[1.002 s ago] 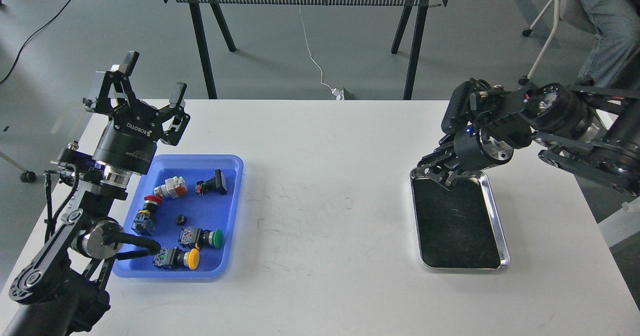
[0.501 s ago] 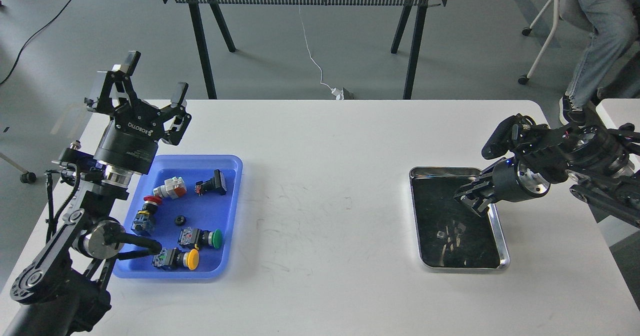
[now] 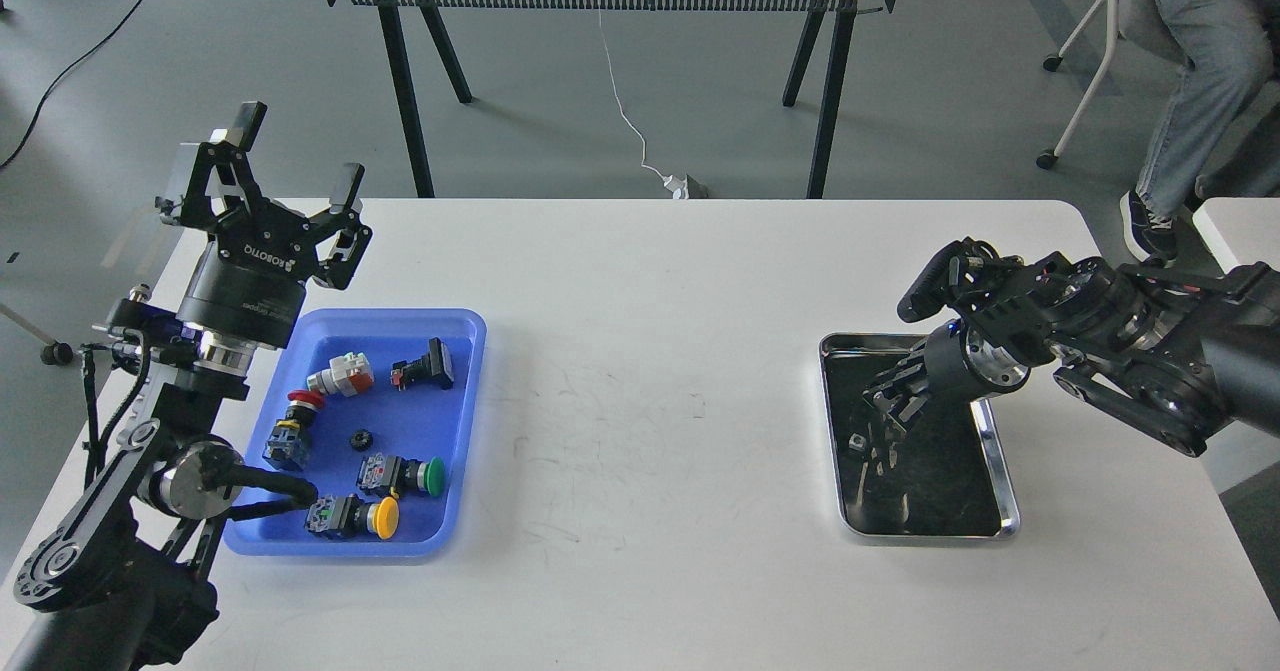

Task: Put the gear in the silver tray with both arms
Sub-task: 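Lift the right gripper away and move the left gripper over the blue tray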

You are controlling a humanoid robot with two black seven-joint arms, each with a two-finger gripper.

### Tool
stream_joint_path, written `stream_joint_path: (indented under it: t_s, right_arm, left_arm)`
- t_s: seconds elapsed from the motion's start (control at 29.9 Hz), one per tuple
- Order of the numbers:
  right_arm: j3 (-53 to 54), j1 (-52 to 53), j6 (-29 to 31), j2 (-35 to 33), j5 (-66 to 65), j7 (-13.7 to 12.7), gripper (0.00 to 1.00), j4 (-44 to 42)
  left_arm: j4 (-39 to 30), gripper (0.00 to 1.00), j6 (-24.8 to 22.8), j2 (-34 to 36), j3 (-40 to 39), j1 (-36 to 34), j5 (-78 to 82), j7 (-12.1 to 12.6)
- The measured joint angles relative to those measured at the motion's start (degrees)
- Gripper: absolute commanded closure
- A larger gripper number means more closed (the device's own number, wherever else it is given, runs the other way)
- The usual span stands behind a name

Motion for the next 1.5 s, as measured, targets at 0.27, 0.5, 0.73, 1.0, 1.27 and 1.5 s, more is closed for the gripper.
stream_joint_path:
  t_s: [0.27,0.5,0.73,1.0,1.27,1.5]
  right_arm:
    - [-0.8,0.0,0.0,-1.4,0.0,0.0,0.59,-0.1]
    - [-0.3,0.1,-0.1,-3.9,0.2,0.0,0.06,0.7]
    - [10.4,0.7,-0.6,-15.4,11.2,0.0,0.05,9.8]
    - [16.5,-4.5,-0.9,-26.7,58.4,0.0,0.03,16.7]
    - [16.9,-15.5,-1.4,-25.7,106.0,0.0,0.03,10.7]
    - [17.2,-21.9,-1.6,-19.7,132.3,0.0,0.03,6.5]
  left_arm:
    - [0.0,0.01,0.0,0.1,0.0,0.0,0.0,0.0]
    - [0.0,0.01,0.0,0.2,0.0,0.0,0.0,0.0]
    - [-0.6,0.01,0.0,2.1,-0.3,-0.1,0.0,0.0]
    - [-4.2,0.01,0.0,7.1,0.9,-0.5,4.9,0.0]
    - [-12.7,0.01,0.0,15.4,2.7,0.0,25.9,0.0]
    - [-22.4,0.01,1.2,28.3,10.2,-0.6,58.9,0.0]
